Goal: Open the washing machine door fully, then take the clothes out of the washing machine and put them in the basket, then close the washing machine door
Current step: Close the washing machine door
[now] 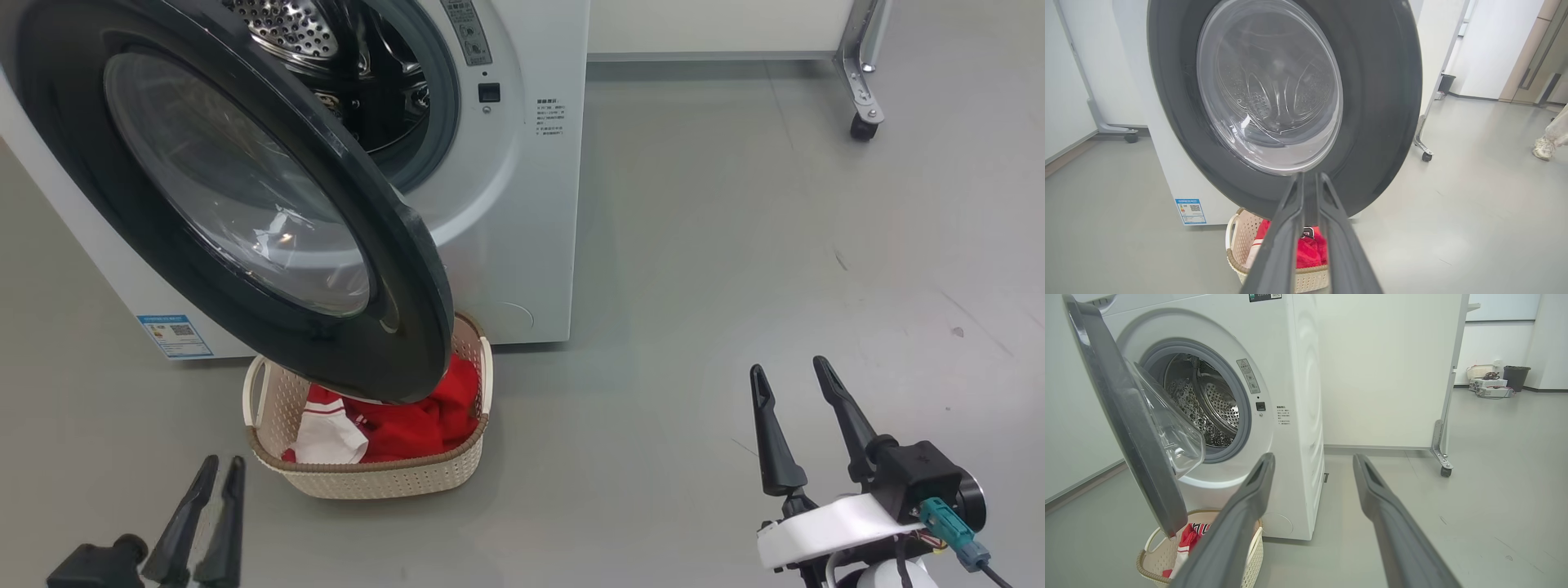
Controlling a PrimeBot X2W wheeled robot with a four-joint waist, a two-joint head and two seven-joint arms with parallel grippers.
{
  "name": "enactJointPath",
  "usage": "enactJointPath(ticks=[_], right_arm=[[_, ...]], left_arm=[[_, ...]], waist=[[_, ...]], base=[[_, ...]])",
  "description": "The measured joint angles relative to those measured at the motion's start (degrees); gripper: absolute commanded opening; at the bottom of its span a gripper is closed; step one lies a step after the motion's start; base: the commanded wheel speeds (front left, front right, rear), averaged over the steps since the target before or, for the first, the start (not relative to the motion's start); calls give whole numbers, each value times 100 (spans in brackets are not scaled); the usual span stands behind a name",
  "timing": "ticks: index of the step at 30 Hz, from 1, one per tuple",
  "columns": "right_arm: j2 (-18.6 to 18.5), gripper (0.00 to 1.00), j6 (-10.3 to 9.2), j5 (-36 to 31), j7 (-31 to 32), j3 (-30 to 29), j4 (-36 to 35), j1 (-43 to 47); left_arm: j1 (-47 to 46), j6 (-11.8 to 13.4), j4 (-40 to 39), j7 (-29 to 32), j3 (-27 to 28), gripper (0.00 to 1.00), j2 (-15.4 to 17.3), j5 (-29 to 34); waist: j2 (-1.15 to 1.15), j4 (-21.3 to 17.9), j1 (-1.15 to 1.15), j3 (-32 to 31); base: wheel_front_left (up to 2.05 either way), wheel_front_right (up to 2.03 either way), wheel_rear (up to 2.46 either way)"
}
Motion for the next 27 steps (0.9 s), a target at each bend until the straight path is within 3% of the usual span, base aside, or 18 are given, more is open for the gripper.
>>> enactJointPath(ticks=[27], right_arm=[[15,100,22,-30,0,-48,63,37]], left_arm=[[-221,-5,569,-8,-126,100,-233,7]], waist=[[0,94,0,31]], base=[[0,0,0]])
